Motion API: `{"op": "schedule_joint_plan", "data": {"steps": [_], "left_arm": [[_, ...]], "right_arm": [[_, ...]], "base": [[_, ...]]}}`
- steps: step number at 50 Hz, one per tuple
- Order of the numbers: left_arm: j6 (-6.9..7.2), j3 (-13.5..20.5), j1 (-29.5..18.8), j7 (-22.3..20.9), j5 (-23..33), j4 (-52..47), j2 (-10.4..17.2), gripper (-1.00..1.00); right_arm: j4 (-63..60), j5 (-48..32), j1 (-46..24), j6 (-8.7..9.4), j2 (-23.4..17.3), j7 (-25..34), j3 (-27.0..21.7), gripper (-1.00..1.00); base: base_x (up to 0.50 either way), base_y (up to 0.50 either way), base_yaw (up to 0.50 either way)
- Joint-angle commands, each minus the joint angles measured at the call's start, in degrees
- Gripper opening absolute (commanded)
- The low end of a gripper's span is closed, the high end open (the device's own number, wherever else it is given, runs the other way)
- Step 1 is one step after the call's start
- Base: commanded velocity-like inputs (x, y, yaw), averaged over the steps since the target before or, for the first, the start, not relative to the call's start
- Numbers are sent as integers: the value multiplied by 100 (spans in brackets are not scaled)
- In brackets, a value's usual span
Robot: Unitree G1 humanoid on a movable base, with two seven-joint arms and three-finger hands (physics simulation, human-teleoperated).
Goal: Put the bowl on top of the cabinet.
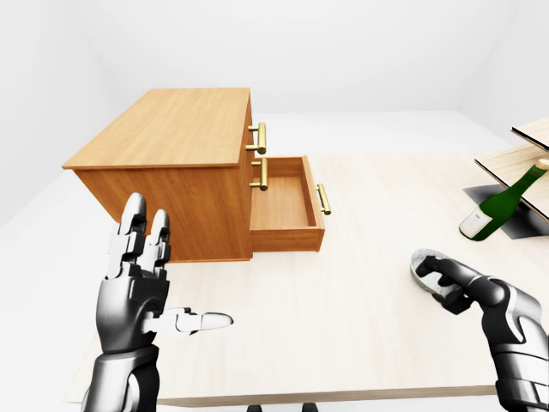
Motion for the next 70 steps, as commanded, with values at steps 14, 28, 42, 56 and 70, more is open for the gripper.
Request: {"op": "schedule_joint_plan", "data": {"steps": [14, 28, 42, 56, 70], "left_arm": [[0, -25, 12, 16, 13, 15, 11, 100], [0, -28, 40, -4, 10, 10, 0, 100], [0, -110, 120, -9, 70, 45, -13, 100], [0, -130, 157, -14, 66, 5, -12, 100], [0, -148, 207, -35, 74, -8, -19, 100]], "right_arm": [[-481, 59, 734, 0, 324, 0, 71, -100], [-4273, -1647, 668, 0, 667, 0, -167, -100], [-6678, -3263, 637, 0, 1991, 0, 71, -100], [-8264, -4220, 961, 0, 3222, 0, 1677, -100], [-8264, -6249, 1699, 0, 1975, 0, 6506, -100]], "base": [[0, 0, 0], [0, 0, 0], [0, 0, 0], [0, 0, 0], [0, 0, 0]]}}
